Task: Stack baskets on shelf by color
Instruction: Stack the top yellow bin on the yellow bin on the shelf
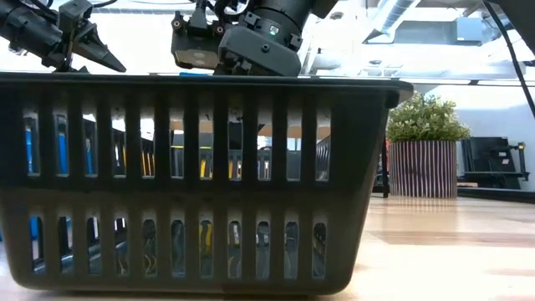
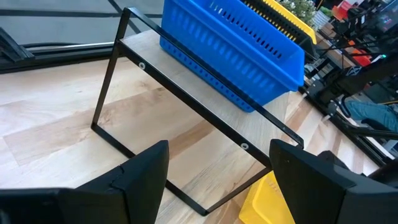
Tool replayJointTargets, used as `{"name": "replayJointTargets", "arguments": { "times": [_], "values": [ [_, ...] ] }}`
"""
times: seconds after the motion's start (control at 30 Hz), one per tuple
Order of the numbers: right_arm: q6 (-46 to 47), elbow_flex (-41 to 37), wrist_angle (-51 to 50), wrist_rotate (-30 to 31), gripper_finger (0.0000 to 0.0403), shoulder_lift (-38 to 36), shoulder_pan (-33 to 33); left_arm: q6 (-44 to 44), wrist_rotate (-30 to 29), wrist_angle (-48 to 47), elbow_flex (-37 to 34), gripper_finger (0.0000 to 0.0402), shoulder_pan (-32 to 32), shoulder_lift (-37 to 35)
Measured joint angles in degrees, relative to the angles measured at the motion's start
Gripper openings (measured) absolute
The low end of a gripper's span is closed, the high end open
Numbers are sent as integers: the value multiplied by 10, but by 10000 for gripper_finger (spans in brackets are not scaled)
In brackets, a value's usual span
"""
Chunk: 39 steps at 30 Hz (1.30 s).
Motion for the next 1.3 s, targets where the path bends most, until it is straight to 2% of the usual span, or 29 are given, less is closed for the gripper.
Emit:
{"name": "replayJointTargets", "arguments": {
  "times": [0.1, 0.2, 0.27, 0.47, 0.83, 0.9, 0.97, 1.07, 1.3],
  "values": [
    [-1, 0, -1, 9, 98, 0, -1, 0, 0, 0, 0, 265, 0, 0],
    [-8, 0, 0, 15, 32, 0, -4, 0, 0, 0, 0, 265, 0, 0],
    [-25, 0, 0, 19, 14, -1, -4, 0, 0, 0, 0, 265, 0, 0],
    [-62, 0, -24, 13, 8, -65, -4, 0, 0, 0, 0, 265, 0, 0],
    [-119, 0, -114, 14, 8, -330, -19, 0, 0, 0, 0, 265, 0, 0],
    [-139, 1, -118, 31, 9, -373, -31, 0, 0, 0, 0, 265, 0, 0],
    [-163, 1, -134, 81, 14, -409, -46, 0, -1, 0, 0, 265, 0, 0],
    [-198, 2, -182, 140, 20, -440, -84, 0, -8, 0, 0, 265, 0, 0],
    [-270, -4, -278, 149, 19, -435, -201, -6, -25, 0, 0, 265, 0, 0]
  ]
}}
